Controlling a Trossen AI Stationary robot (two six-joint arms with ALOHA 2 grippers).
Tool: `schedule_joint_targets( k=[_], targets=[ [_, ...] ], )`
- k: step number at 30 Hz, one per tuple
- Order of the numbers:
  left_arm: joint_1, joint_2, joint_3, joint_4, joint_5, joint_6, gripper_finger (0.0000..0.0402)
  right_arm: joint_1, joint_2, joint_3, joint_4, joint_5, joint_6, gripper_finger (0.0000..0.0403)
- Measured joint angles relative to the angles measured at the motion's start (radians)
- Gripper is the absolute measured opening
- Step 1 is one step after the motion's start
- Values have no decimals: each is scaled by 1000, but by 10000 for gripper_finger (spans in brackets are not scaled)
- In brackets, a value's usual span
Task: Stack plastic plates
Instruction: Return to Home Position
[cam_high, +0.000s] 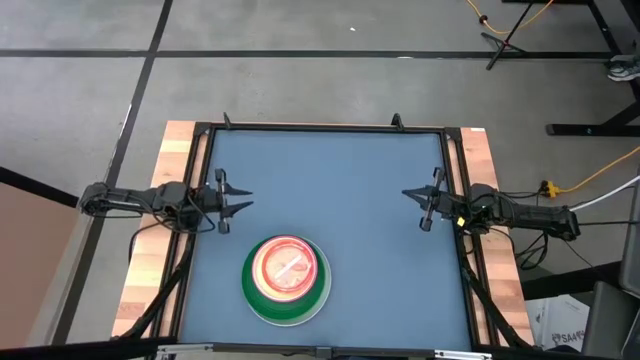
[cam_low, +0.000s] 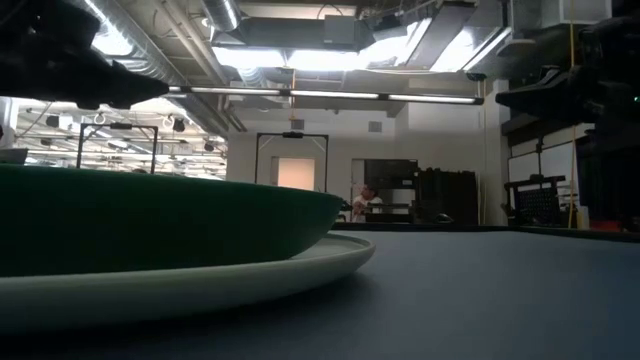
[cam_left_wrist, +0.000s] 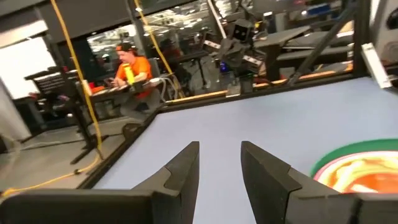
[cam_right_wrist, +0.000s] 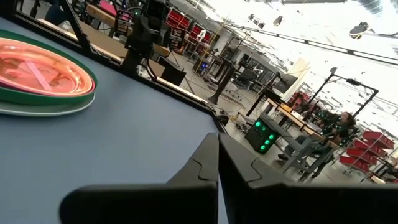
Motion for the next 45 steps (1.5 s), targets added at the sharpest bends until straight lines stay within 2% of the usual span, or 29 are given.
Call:
schedule_joint_targets(
  k=[4,14,45],
  targets=[
    [60,0,0,0,12,28,111,0,0,0,0,0,-1,0],
    [201,0,-10,-10,236,-29,111,0,0,0,0,0,0,0],
    [211,1,-10,-10,227,-52,111,0,0,0,0,0,0,0]
  ],
)
